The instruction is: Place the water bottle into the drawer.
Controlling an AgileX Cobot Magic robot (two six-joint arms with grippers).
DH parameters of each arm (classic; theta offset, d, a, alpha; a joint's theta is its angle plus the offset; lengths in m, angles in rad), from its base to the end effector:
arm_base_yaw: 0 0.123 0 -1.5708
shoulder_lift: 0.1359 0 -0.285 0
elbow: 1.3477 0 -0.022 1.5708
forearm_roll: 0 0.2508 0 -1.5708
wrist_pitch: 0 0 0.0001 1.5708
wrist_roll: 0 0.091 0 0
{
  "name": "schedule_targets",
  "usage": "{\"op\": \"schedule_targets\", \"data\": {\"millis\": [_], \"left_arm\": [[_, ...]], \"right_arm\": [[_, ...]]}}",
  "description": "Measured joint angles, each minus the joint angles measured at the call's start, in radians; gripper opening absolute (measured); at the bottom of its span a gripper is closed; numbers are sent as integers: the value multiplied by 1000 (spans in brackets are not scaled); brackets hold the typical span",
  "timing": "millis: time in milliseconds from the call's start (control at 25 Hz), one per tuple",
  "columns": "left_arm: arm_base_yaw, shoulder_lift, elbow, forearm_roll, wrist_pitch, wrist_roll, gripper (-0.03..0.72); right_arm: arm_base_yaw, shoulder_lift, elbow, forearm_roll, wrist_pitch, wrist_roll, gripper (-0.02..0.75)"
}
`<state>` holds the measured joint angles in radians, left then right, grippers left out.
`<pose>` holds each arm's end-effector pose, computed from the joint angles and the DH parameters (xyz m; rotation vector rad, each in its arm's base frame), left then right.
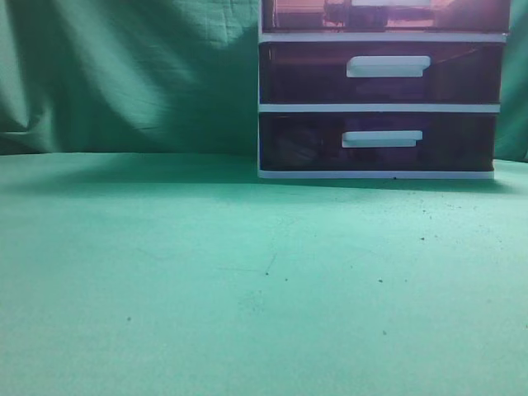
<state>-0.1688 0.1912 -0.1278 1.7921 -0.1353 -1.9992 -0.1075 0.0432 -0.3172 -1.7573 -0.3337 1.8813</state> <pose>0.0675 -0.0236 0.2420 0.0754 1.5889 -0.3963 0.0318 0.0259 0.3082 -0.1412 1.2853 0.2136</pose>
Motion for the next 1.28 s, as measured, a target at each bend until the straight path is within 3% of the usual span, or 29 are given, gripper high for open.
{"op": "schedule_targets", "data": {"millis": [80,160,400,520,600,680,800,1080,1280], "left_arm": [[0,0,0,0,0,0,0],[0,0,0,0,0,0,0],[0,0,0,0,0,0,0],[0,0,0,0,0,0,0],[0,0,0,0,0,0,0],[0,0,0,0,0,0,0],[0,0,0,0,0,0,0],[0,0,0,0,0,0,0],[0,0,0,0,0,0,0]], "right_arm": [[0,0,2,100,76,-54,0],[0,0,13,323,136,-318,0],[16,0,67,1239,304,-1275,0],[58,0,69,1606,560,-1672,0],[73,0,73,1757,728,-1893,0],[80,0,76,1840,837,-2002,0],[80,0,77,1869,873,-2058,0],[80,-48,249,1871,700,-2077,0],[80,-52,340,1871,678,-2059,0]]}}
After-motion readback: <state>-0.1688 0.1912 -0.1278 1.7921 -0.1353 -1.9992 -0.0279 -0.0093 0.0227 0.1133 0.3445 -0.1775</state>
